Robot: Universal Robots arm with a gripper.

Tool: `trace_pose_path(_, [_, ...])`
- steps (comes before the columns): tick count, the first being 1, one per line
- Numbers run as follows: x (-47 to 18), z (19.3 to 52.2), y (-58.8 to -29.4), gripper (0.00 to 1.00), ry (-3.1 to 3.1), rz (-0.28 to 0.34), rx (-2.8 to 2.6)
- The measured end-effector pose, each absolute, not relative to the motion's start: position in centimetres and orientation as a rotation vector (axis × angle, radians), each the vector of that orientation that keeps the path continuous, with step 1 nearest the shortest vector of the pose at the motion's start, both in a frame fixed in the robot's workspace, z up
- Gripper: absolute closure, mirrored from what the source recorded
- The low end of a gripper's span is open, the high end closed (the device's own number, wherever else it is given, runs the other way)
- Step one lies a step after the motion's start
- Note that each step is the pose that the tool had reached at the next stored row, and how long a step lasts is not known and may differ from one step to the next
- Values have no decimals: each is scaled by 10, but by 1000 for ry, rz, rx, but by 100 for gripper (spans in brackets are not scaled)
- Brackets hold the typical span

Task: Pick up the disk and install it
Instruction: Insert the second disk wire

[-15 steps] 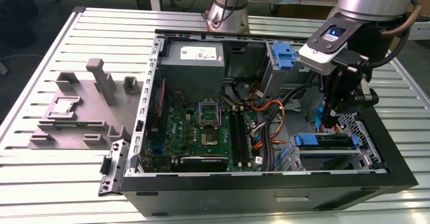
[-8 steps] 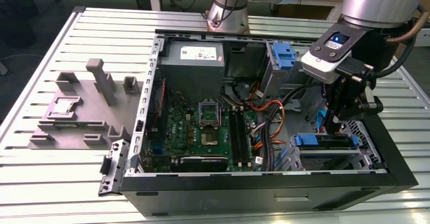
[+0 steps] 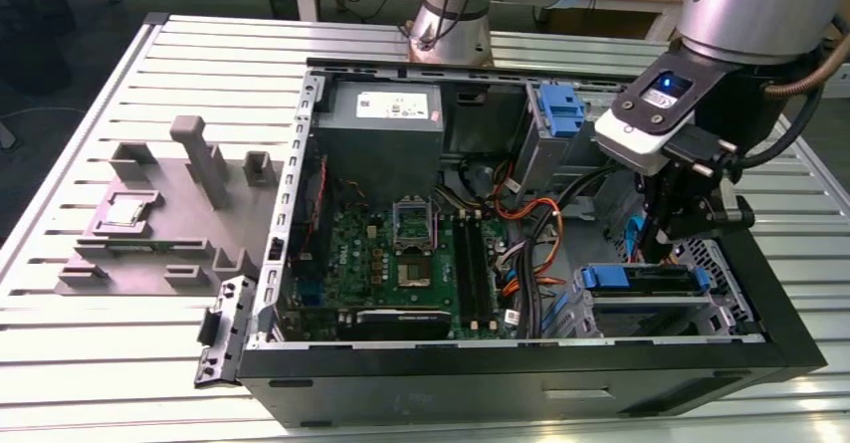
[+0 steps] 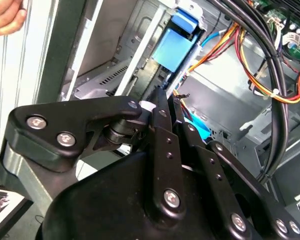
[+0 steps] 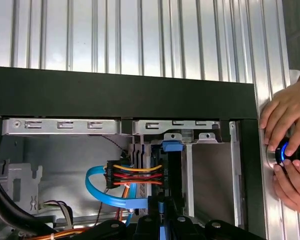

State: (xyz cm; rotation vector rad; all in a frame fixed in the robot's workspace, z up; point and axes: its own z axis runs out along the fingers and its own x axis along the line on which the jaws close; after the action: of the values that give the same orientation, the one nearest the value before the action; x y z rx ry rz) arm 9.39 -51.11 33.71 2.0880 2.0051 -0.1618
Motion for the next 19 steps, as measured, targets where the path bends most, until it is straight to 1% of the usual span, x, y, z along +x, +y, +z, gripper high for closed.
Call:
trace_pose_path(3, [93,337,-516,84,2013,-142,2098])
trace_pose_path(11, [93,337,-526,84,2056,-40,2153])
trace_pose_path(19, [90,337,-534,84,2065,-5,2166])
